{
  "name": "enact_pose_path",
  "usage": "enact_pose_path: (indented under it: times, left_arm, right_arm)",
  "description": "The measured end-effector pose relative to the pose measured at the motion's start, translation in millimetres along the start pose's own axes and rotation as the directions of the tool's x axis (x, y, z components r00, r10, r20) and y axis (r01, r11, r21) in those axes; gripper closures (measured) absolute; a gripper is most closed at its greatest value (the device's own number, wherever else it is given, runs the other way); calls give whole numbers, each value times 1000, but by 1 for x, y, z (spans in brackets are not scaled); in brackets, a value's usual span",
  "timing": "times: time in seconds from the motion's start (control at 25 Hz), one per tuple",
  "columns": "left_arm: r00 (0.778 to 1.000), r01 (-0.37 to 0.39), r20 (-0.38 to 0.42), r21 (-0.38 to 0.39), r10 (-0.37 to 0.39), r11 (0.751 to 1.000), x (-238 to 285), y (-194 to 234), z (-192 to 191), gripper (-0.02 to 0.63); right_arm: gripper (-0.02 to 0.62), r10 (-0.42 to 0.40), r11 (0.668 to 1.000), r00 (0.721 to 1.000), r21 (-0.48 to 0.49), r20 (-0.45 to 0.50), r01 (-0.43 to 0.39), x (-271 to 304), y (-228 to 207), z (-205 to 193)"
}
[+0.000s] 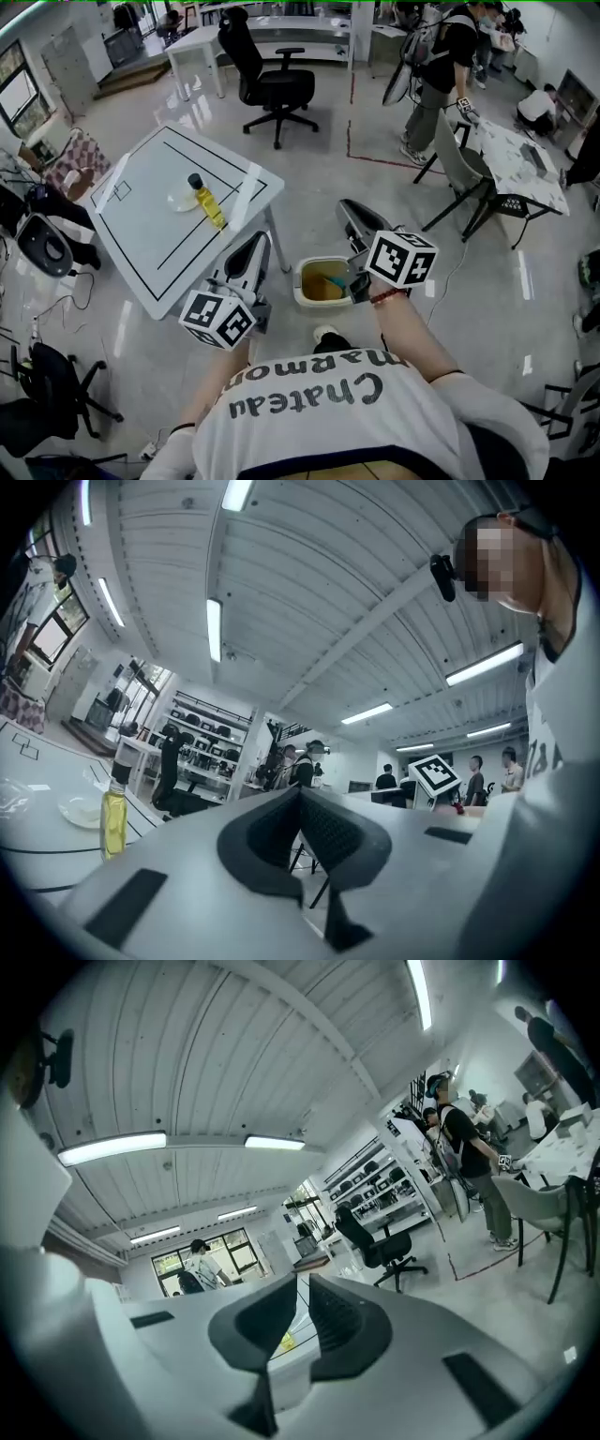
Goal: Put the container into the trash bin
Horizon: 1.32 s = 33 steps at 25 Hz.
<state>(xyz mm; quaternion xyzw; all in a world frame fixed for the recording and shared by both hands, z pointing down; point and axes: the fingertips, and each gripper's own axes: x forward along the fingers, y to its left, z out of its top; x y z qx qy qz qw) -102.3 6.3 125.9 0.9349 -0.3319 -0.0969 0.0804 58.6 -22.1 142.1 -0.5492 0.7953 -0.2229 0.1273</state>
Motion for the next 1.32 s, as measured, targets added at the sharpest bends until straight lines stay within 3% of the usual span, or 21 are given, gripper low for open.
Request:
enact_pose_path:
  times: [0.44, 1.04, 1.32]
  left_arm:
    - [998, 58, 9, -9, -58, 998, -42, -40, 5, 583]
    - [999, 33, -10, -48, -33, 998, -55, -36, -3, 583]
    - [1000, 21, 13, -24, -21, 999, -59, -37, 1, 583]
  right_arm:
    - [538, -40, 996, 999, -76, -11, 39, -58, 36, -27]
    - [538, -83, 989, 994, -129, -71, 73, -64, 36, -41]
    - [538, -107, 984, 992, -153, -68, 95, -70, 34, -40]
